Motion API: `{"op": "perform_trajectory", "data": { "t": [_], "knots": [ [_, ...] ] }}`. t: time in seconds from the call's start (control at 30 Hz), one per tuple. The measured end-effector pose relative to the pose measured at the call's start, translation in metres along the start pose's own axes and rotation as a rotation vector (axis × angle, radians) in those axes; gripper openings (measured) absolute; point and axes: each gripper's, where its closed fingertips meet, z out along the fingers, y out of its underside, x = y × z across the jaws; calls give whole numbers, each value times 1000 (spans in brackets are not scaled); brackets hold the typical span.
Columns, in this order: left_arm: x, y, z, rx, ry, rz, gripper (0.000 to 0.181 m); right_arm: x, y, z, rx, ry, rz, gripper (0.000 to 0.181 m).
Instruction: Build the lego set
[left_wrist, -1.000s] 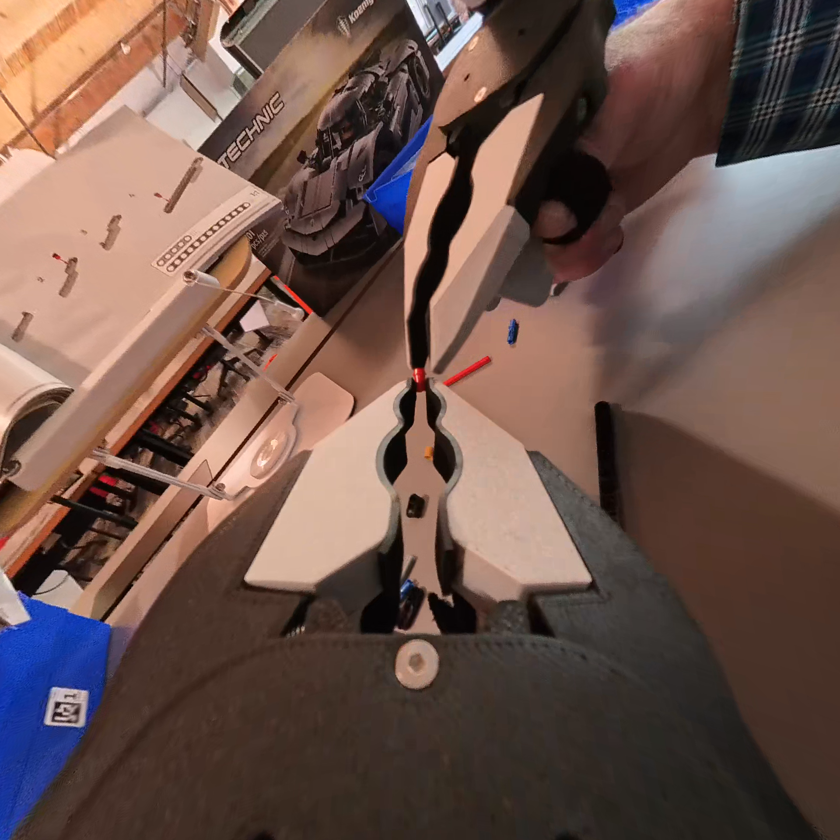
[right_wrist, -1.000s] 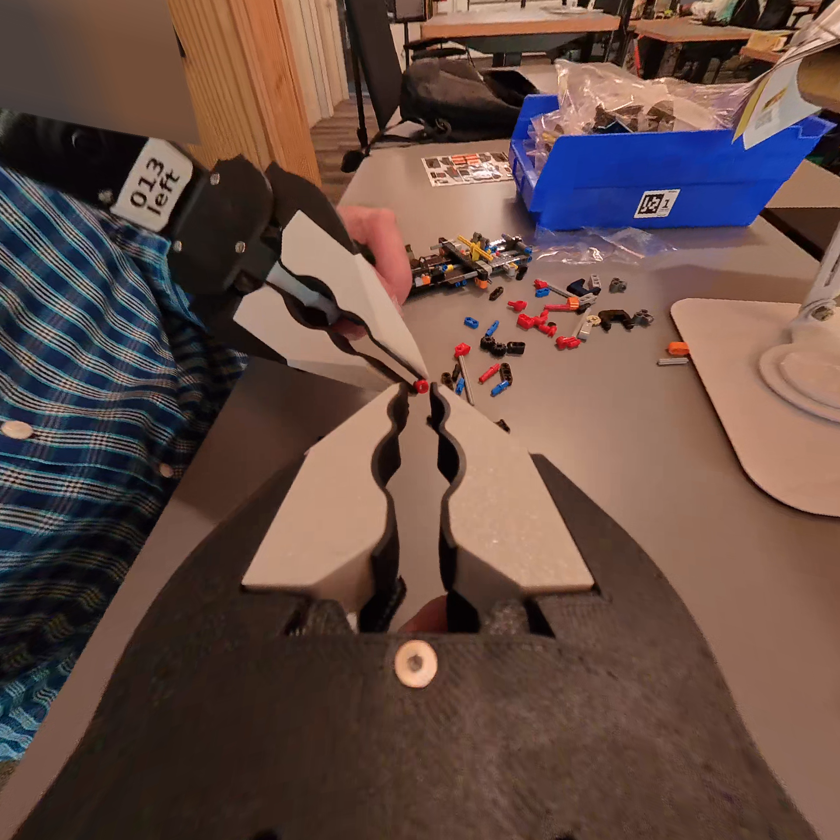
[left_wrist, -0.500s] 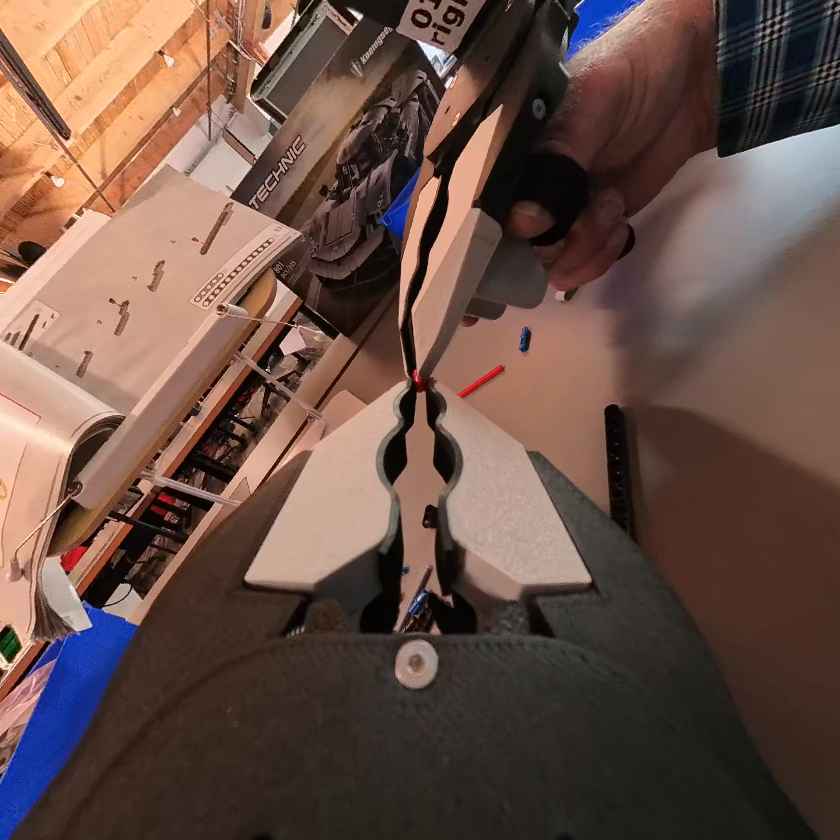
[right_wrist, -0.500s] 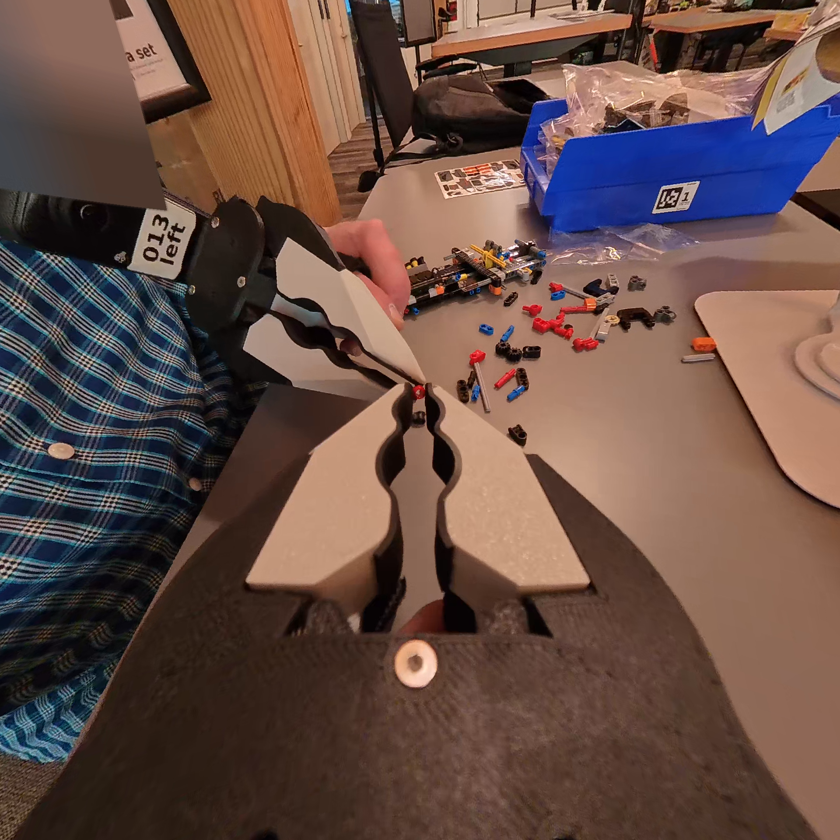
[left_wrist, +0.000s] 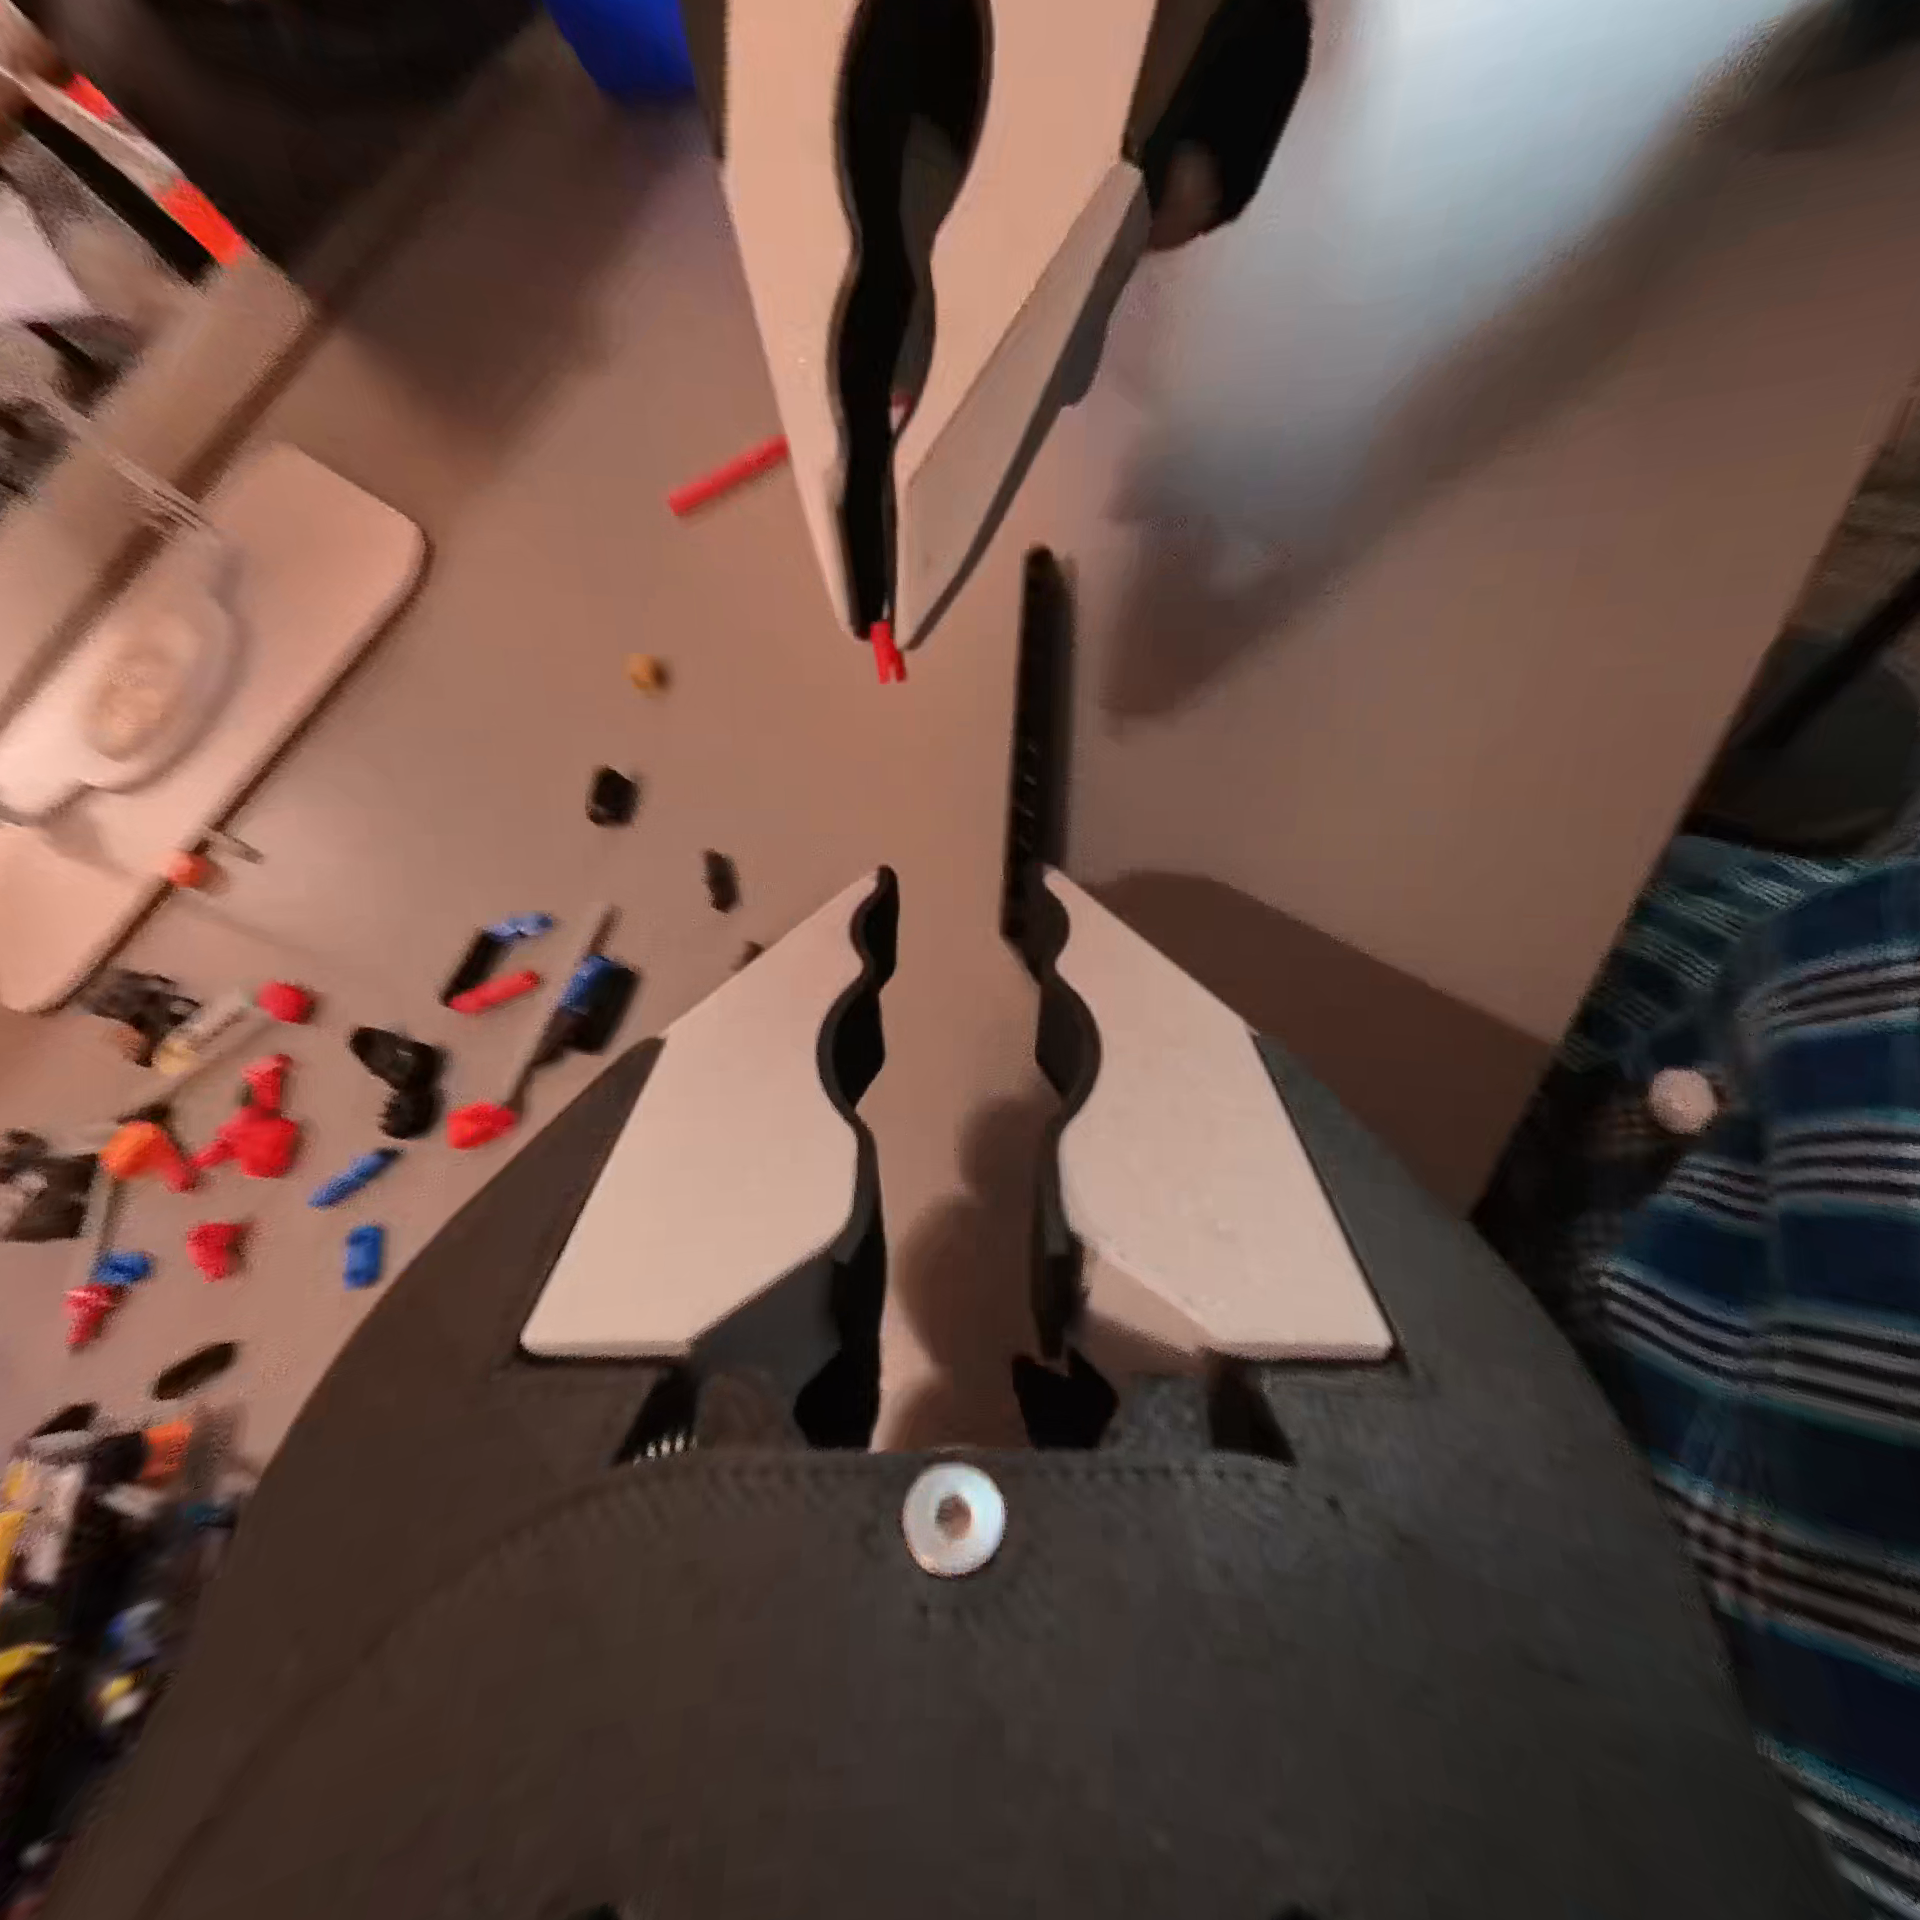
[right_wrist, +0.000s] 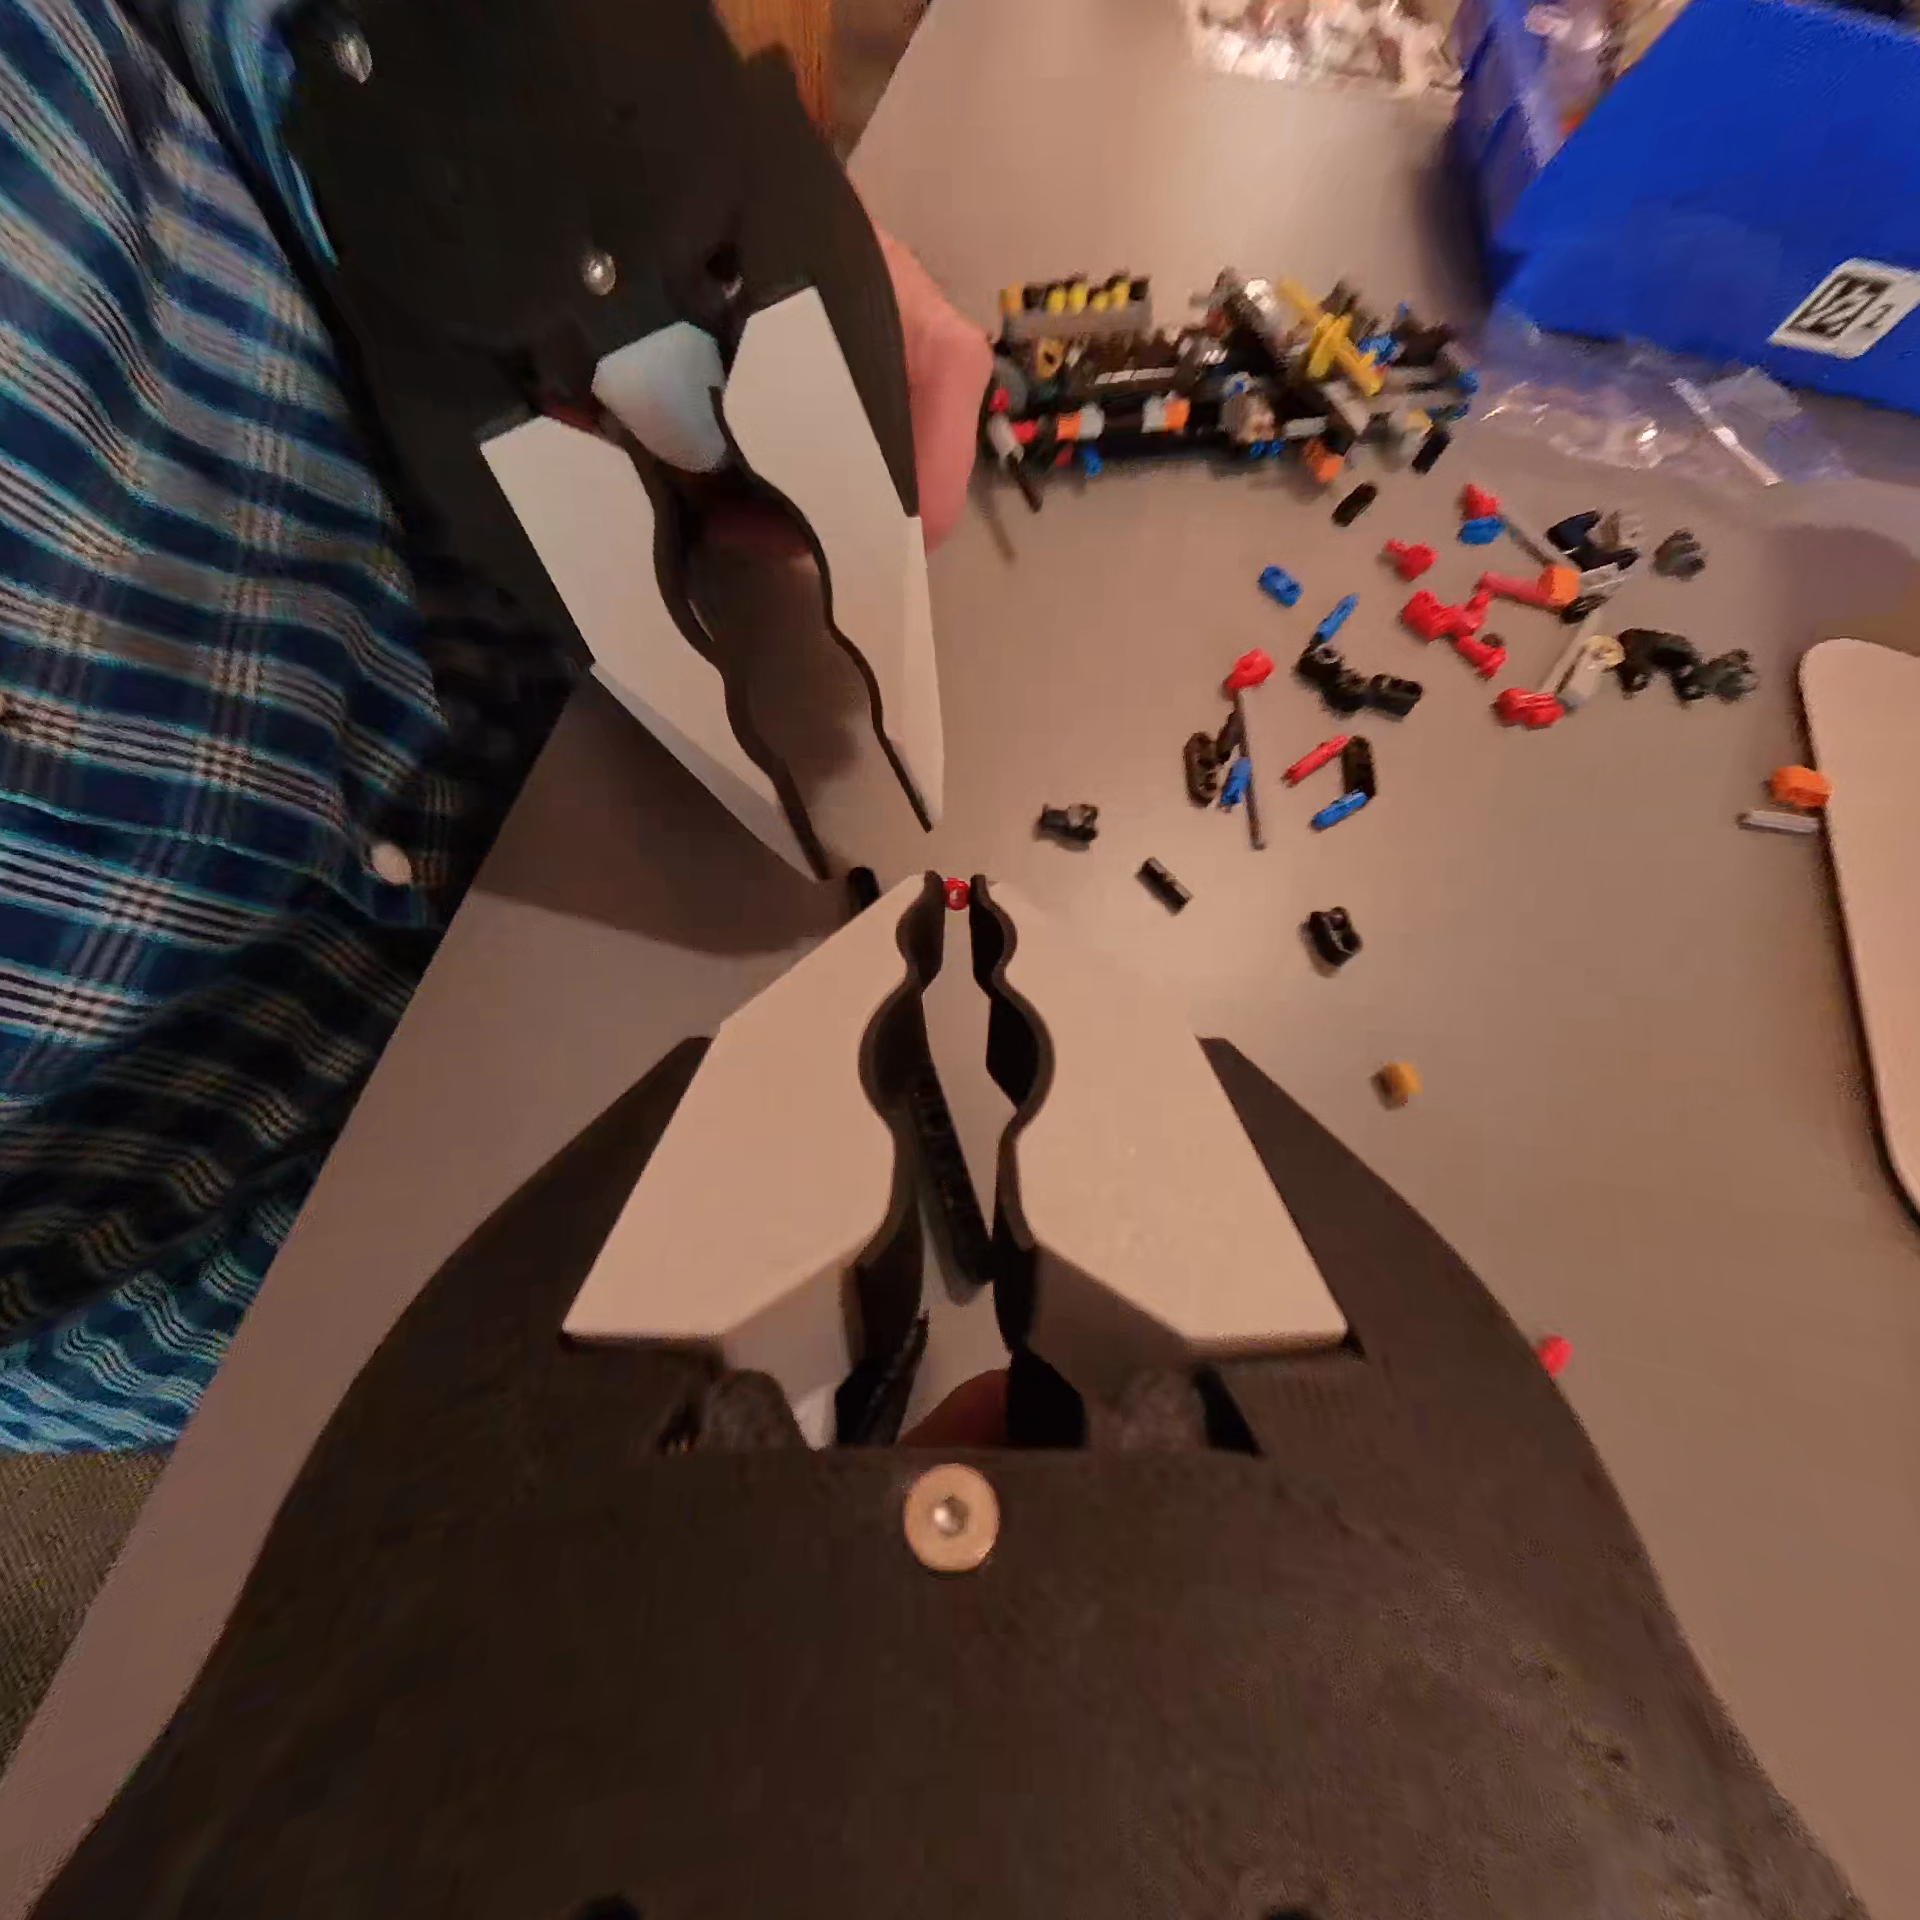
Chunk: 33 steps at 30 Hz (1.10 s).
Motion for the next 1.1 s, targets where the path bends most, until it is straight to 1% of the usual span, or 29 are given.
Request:
{"op": "perform_trajectory", "data": {
  "t": [0.07,0.17,0.33,0.5,0.73,1.1],
  "knots": [
    [9,11,4,-48,41,-29,25,-7,8,9,-66,6,-44,2],
    [9,15,8,-72,42,-39,24,-15,12,19,-120,-6,-80,2],
    [11,15,13,-91,53,-33,12,-19,16,27,-198,-11,-128,1],
    [11,16,14,-95,58,-34,7,-20,19,32,-242,-22,-150,1],
    [11,16,14,-94,65,-33,7,-20,25,37,-319,-28,-183,1],
    [11,16,14,-92,77,-29,6,-21,26,37,-495,-67,-275,1]
  ]
}}
